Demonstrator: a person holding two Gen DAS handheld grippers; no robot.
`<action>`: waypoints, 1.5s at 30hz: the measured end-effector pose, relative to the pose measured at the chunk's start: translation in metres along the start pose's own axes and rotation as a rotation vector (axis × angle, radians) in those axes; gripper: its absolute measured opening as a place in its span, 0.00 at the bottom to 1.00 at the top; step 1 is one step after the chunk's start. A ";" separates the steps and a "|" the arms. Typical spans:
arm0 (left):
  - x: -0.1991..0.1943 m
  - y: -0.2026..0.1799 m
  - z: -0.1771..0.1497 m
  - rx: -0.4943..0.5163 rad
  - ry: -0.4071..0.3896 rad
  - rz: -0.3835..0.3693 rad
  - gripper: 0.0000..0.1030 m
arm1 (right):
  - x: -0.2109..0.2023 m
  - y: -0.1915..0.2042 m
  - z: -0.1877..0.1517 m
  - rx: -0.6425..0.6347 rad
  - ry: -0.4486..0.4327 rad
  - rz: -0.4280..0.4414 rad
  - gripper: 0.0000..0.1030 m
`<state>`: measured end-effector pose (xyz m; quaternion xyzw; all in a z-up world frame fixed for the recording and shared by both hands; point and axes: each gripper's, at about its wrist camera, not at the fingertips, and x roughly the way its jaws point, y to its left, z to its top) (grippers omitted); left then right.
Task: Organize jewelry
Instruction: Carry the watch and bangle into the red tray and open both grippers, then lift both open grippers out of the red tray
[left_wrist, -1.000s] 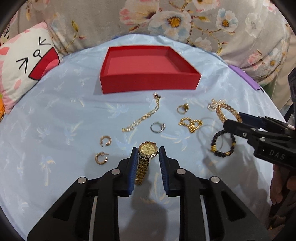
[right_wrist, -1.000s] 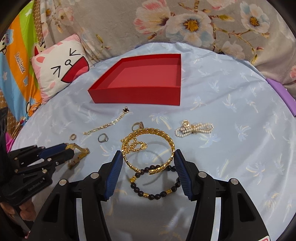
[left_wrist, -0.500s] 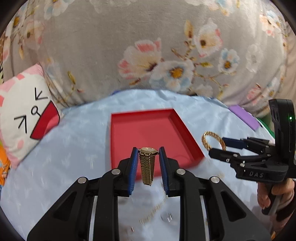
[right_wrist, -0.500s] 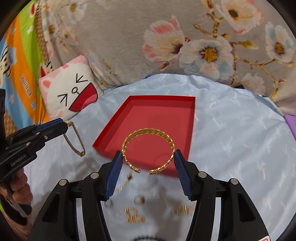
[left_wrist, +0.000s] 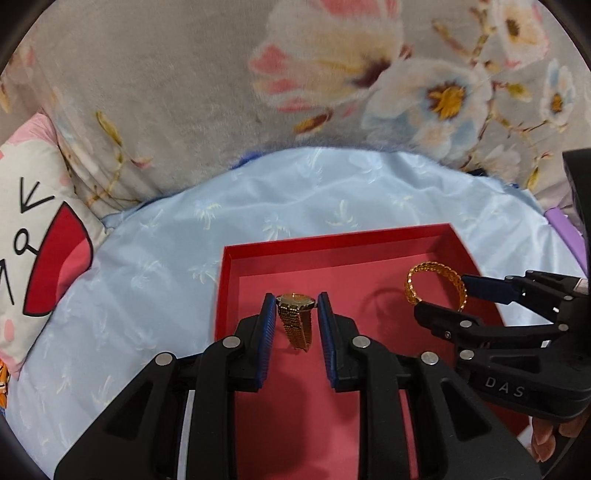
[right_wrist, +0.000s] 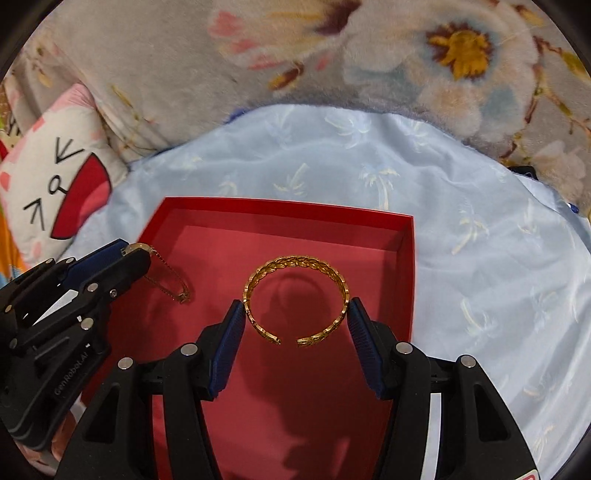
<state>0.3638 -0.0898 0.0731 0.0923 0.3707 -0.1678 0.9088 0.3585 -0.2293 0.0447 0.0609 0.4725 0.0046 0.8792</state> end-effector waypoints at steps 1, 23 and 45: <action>0.008 0.000 0.001 -0.002 0.011 0.008 0.22 | 0.007 -0.001 0.003 -0.001 0.014 -0.007 0.54; -0.075 0.024 -0.031 -0.030 -0.087 0.104 0.72 | -0.087 -0.018 -0.059 -0.001 -0.104 0.058 0.68; -0.170 0.029 -0.249 -0.125 0.036 0.091 0.81 | -0.165 -0.031 -0.278 0.037 -0.146 -0.074 0.72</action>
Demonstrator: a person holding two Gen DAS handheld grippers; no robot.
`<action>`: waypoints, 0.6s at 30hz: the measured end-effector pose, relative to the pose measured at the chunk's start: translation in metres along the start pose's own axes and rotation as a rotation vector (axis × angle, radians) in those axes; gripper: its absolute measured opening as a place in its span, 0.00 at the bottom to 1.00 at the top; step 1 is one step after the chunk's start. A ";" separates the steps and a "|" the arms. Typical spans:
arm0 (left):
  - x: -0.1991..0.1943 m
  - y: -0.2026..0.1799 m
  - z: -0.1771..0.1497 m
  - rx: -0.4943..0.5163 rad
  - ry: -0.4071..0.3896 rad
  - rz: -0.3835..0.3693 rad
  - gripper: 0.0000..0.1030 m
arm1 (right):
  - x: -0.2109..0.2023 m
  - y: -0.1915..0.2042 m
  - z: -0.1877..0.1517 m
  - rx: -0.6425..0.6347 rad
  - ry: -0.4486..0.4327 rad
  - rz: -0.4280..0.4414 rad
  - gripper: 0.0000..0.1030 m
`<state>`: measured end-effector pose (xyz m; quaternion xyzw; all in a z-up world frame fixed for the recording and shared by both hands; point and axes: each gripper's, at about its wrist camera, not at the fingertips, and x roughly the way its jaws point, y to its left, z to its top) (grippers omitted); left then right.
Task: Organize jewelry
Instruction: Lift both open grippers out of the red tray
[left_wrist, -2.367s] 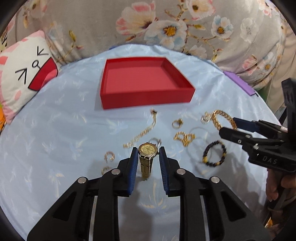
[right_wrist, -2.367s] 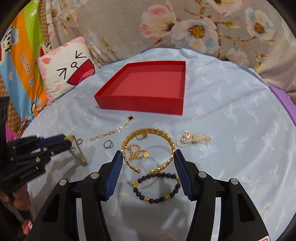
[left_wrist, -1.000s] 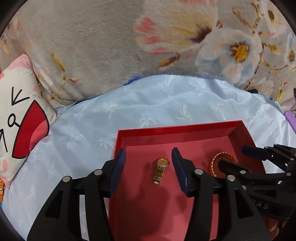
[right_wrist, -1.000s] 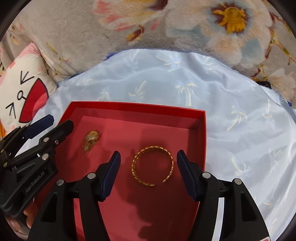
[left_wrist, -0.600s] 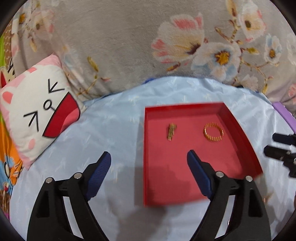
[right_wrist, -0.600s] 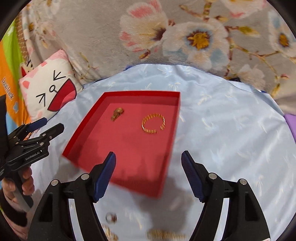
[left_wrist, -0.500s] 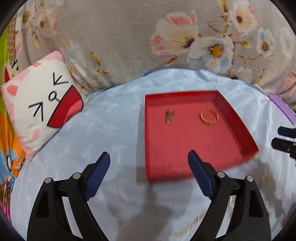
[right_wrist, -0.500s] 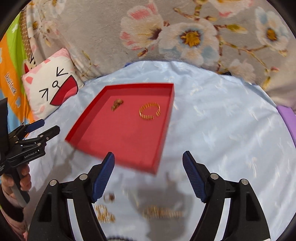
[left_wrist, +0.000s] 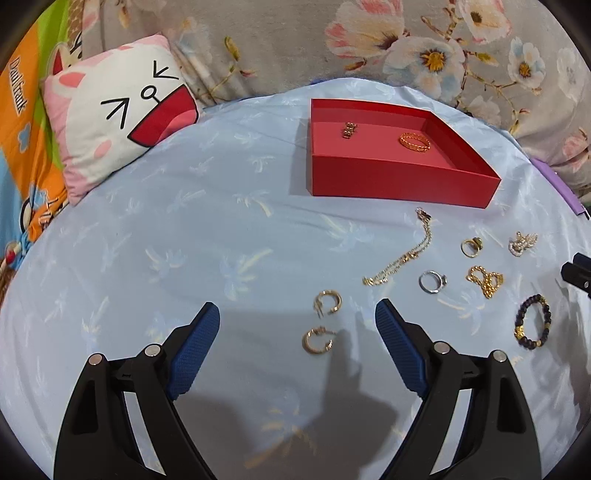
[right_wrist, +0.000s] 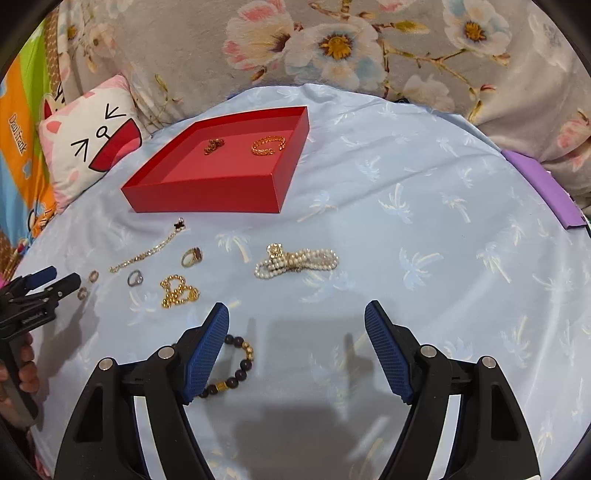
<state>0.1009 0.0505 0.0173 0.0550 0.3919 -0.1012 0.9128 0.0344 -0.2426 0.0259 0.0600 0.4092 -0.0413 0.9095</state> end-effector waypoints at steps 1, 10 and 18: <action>-0.002 0.000 -0.002 -0.004 -0.009 0.000 0.81 | 0.002 -0.001 -0.003 0.004 0.003 0.009 0.72; -0.005 -0.010 -0.010 -0.010 -0.050 -0.002 0.81 | 0.018 0.001 0.015 -0.074 0.011 0.002 0.72; -0.009 -0.026 -0.015 0.047 -0.060 -0.045 0.81 | 0.055 -0.009 0.056 -0.084 0.026 0.106 0.72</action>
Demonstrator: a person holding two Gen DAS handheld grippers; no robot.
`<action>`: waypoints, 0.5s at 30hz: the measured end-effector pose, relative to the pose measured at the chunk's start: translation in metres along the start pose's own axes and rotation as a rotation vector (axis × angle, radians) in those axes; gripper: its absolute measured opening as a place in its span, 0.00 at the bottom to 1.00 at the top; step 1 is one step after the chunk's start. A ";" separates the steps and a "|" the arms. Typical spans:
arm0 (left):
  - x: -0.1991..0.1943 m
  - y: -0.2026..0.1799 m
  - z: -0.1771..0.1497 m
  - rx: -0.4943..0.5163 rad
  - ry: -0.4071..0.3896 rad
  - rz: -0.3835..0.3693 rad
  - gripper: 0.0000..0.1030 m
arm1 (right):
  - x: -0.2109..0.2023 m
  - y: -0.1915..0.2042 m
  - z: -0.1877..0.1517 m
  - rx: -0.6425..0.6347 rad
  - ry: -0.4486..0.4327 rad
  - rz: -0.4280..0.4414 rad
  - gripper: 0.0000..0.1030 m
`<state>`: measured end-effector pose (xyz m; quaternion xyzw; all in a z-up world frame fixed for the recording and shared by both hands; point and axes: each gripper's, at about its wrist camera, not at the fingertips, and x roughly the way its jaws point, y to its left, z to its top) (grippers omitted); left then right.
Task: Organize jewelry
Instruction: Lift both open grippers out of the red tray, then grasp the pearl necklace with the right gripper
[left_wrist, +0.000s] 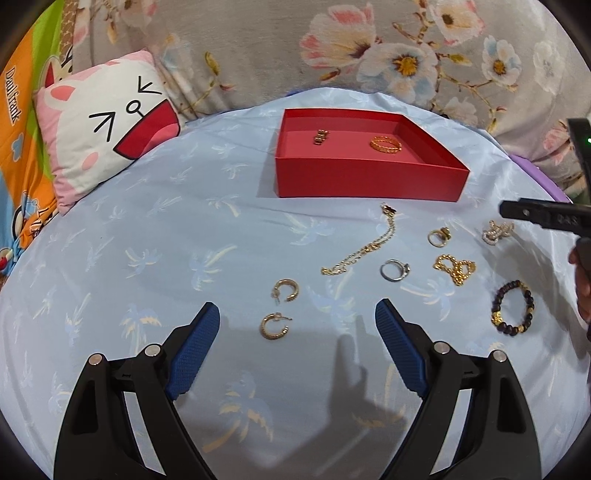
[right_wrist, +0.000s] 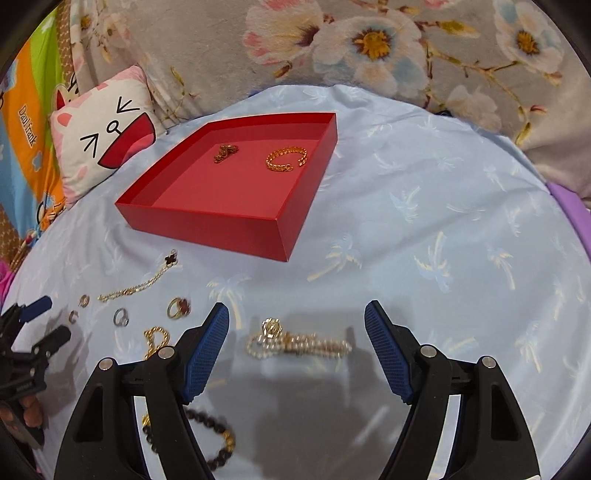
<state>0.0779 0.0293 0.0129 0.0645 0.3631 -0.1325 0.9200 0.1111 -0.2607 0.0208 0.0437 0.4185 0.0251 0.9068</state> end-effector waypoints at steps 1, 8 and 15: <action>0.000 -0.001 0.000 0.007 0.000 0.001 0.82 | 0.004 -0.001 -0.001 0.006 0.015 0.017 0.72; 0.005 -0.004 0.000 0.011 0.024 -0.015 0.85 | 0.016 0.006 -0.022 -0.021 0.088 0.053 0.70; 0.009 0.004 0.000 -0.036 0.041 -0.035 0.85 | 0.011 0.018 -0.029 -0.058 0.093 0.030 0.38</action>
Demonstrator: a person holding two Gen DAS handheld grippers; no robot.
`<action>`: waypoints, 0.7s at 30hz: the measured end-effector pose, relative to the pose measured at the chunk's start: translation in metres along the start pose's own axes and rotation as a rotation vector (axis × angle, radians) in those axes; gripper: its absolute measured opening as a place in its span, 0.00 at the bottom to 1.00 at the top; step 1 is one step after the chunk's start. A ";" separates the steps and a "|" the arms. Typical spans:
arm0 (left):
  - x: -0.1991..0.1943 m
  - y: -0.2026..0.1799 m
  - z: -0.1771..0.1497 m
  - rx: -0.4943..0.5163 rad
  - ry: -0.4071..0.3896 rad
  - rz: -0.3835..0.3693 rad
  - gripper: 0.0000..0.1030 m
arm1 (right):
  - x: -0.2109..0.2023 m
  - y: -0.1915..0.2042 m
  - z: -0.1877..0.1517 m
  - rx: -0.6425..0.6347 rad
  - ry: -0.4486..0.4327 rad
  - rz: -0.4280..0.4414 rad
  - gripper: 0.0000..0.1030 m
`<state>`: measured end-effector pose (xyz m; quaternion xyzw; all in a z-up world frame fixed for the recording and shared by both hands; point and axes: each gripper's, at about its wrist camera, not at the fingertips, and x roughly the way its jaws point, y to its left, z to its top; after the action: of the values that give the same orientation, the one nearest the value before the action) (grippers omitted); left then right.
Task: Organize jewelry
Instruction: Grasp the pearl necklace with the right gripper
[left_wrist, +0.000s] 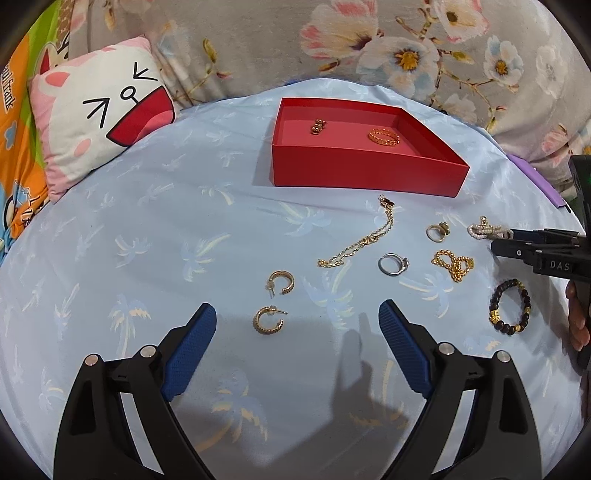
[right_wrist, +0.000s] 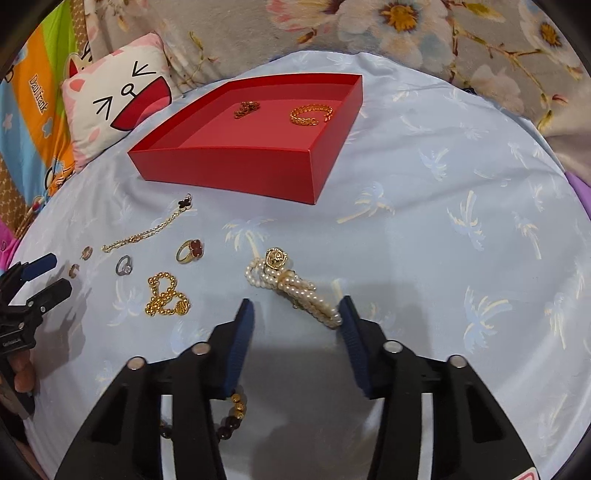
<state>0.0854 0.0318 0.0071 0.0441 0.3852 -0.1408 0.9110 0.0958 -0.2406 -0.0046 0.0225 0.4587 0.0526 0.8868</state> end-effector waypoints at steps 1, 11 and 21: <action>0.000 0.000 0.000 -0.002 0.002 -0.001 0.85 | 0.000 0.000 0.000 0.001 0.002 0.006 0.35; 0.000 0.002 0.000 -0.005 0.001 -0.003 0.85 | 0.005 0.006 0.008 -0.011 -0.009 0.007 0.30; -0.007 -0.029 -0.006 0.036 0.047 -0.115 0.85 | -0.024 -0.013 0.000 0.106 -0.048 -0.029 0.09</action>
<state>0.0685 0.0069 0.0089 0.0417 0.4060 -0.1990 0.8910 0.0823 -0.2558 0.0138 0.0640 0.4396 0.0149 0.8958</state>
